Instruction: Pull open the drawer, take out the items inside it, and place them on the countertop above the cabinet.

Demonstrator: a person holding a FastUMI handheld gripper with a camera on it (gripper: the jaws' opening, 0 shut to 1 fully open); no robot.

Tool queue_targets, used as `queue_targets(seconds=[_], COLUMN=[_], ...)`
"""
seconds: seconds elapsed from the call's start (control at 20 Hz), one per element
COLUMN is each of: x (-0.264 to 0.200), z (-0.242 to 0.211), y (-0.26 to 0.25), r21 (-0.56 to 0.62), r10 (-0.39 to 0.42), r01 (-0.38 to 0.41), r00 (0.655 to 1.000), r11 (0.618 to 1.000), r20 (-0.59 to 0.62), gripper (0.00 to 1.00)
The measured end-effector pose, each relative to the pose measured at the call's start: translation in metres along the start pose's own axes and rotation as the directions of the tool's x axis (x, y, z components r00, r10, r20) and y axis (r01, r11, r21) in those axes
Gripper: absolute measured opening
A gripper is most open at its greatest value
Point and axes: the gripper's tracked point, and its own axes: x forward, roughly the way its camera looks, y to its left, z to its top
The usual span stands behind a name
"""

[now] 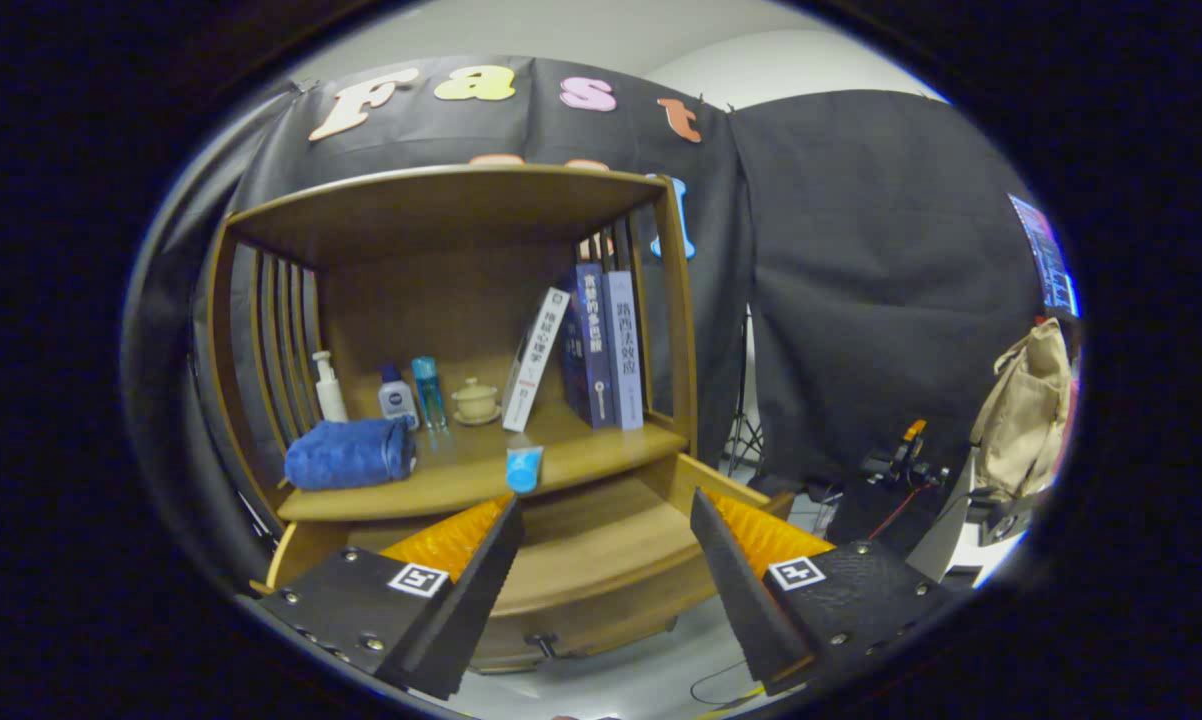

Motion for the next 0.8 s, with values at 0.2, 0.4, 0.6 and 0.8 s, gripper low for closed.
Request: queue_targets(seconds=[0.2,0.4,0.6,0.8], x=[-0.004,-0.002,0.003,0.007], z=[-0.045,-0.078,-0.101,-0.116], y=[-0.001,0.003,0.013,0.014], r21=[0.007,-0.001,0.003,0.022], r10=[0.014,0.049,0.083,0.095], r01=[-0.014,-0.050,-0.084,-0.093], r00=[0.997,0.988,0.981,0.977], r11=[1.000,0.999,0.996,0.995], r20=[-0.082,-0.146,-0.175,-0.190], gripper=[1.00,1.00,1.00,0.99])
